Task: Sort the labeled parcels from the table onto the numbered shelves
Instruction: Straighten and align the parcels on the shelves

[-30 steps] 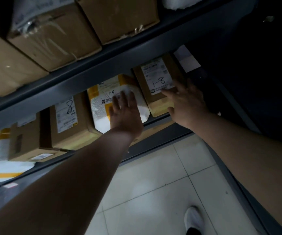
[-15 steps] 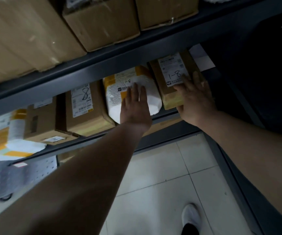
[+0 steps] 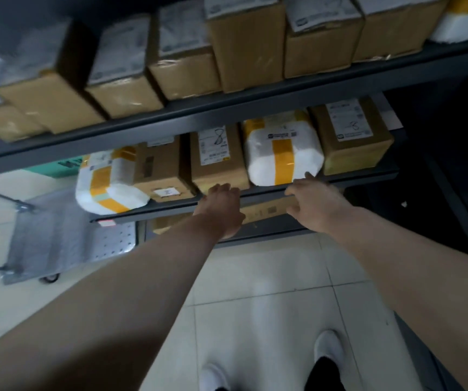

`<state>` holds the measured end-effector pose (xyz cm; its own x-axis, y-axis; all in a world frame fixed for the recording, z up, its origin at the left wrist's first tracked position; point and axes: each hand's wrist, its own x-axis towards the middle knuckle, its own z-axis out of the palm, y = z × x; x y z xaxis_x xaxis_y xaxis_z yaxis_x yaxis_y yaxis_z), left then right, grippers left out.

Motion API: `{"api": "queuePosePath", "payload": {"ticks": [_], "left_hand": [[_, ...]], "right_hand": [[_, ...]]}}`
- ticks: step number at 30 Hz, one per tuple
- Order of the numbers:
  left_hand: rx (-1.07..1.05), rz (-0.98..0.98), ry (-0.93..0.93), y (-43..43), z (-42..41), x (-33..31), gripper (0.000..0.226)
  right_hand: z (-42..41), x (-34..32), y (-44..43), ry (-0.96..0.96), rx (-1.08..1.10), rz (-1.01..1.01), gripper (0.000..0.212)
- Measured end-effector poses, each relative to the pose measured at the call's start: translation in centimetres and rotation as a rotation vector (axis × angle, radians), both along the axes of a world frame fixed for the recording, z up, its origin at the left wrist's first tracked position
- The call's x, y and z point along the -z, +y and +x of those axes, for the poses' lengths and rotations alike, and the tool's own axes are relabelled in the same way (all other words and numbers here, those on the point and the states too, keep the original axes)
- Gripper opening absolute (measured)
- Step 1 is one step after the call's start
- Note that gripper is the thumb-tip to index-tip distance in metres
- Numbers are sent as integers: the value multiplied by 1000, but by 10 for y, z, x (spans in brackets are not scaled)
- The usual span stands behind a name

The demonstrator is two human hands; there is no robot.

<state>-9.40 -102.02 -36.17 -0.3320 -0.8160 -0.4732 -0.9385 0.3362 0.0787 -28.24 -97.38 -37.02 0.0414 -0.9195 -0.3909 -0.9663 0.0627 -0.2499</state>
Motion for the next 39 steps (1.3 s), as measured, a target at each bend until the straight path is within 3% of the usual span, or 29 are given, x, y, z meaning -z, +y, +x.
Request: {"api": "queuePosePath", "payload": {"ticks": [5,17,26,39], "left_hand": [[-43,134,-3,24,76,-50,50],[73,48,-26,91,178,-159,50],[20,-110,72,118,196,-245,52],[-18,-234,141,254,185,-316,56]], "right_hand": [[59,-46,28,-62,-10,7,45],[174,-168,95,-6,-17,-129,40],[195,-242,146,45,-30,-205,44],[185,-309,269,46,-61,-313,41]]}}
